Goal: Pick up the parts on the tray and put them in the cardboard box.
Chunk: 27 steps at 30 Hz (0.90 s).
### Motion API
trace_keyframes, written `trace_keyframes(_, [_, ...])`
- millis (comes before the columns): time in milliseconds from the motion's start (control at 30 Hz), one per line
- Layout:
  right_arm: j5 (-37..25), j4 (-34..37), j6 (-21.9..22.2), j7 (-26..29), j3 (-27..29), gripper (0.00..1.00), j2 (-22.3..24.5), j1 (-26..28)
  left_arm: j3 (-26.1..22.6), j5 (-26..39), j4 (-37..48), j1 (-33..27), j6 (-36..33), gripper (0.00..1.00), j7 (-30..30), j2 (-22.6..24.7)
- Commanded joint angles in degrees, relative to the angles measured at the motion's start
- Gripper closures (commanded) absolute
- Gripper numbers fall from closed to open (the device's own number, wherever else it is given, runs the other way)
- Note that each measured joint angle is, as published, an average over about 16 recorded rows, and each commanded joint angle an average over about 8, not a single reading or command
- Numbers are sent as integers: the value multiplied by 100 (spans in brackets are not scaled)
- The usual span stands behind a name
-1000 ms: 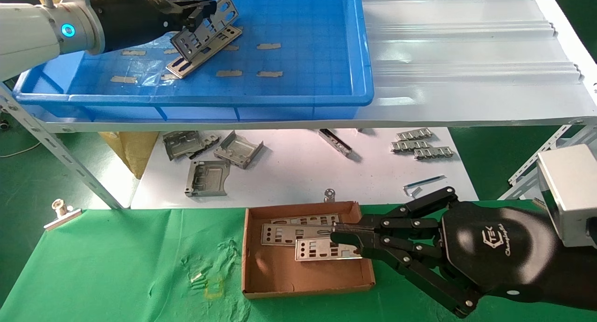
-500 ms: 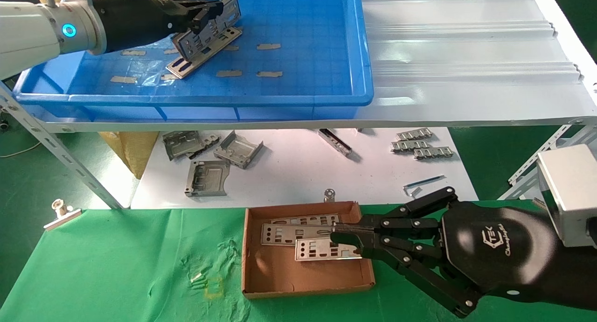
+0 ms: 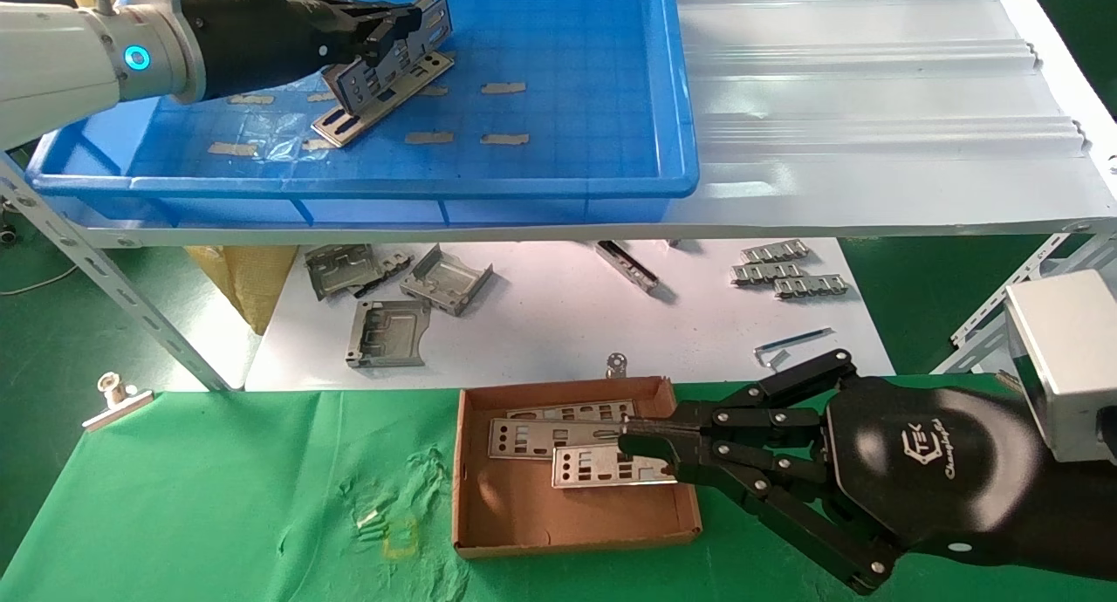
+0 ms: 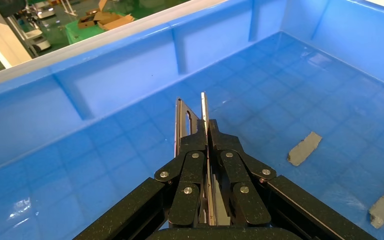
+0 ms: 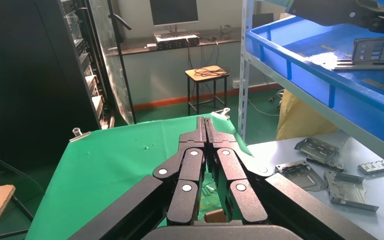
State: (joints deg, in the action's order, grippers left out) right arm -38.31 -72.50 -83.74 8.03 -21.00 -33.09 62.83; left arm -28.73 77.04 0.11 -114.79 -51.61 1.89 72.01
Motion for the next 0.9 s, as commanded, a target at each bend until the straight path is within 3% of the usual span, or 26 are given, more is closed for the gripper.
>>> trace_keyframes(33, [0, 0, 0, 0, 0, 100, 0, 0, -5, 8, 5, 3, 10, 100, -1, 4])
trace_keyframes(233, [0, 0, 0, 0, 0, 100, 0, 0, -23, 33, 14, 0, 19, 100, -23, 8])
trace_keyframes(433, [1, 0, 0, 0, -1, 100, 0, 0, -45, 64, 19, -9, 17, 65, -51, 26])
trace_keyframes(533, [1, 0, 0, 0, -1, 100, 0, 0, -55, 78, 25, -12, 37, 68, -71, 38])
trace_keyframes(600, [1, 0, 0, -1, -1, 100, 0, 0, -60, 85, 29, -13, 58, 85, -85, 45])
trace_keyframes(700, [1, 0, 0, -1, -1, 100, 0, 0, -67, 94, 35, -9, 90, 100, -104, 55])
trace_keyframes(900, [1, 0, 1, -1, -2, 100, 1, 0, -80, 112, 37, 1, 140, 100, -135, 72])
